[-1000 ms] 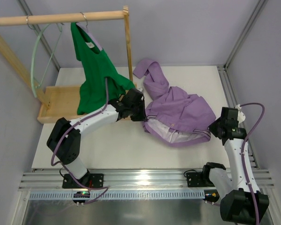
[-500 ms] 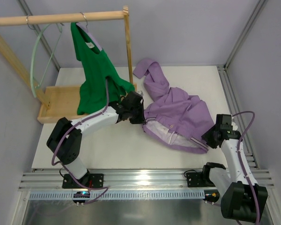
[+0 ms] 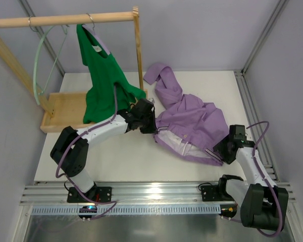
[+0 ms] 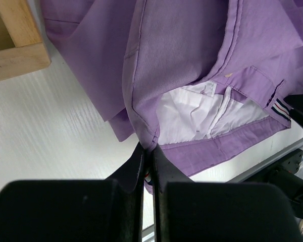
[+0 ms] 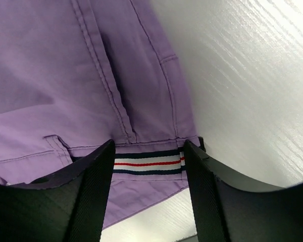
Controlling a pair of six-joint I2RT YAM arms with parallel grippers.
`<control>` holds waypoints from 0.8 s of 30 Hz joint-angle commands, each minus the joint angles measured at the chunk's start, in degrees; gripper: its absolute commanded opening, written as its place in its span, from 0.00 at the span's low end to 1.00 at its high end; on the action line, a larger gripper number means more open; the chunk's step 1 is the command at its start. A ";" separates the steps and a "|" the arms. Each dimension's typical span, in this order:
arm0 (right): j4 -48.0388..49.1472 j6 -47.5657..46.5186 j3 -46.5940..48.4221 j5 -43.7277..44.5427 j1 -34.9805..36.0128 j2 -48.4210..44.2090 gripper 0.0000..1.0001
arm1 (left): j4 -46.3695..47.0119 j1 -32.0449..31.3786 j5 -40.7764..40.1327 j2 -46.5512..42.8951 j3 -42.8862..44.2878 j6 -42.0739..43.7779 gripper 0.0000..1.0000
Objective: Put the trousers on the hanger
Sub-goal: Fold the trousers
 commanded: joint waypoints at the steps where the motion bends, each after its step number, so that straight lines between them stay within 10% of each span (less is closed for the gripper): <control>1: 5.21 1.20 -1.94 1.34 1.52 4.58 0.59 | 2.14 0.14 1.38 -0.82 -0.38 0.38 0.00; 7: 5.92 -0.21 0.08 1.52 2.23 5.12 0.04 | 2.67 0.14 2.26 -1.35 -0.29 0.64 0.00; 24: -14.38 -5.21 40.67 28.31 -0.05 -3.50 0.04 | 13.92 -1.61 14.30 8.29 22.34 -11.83 0.00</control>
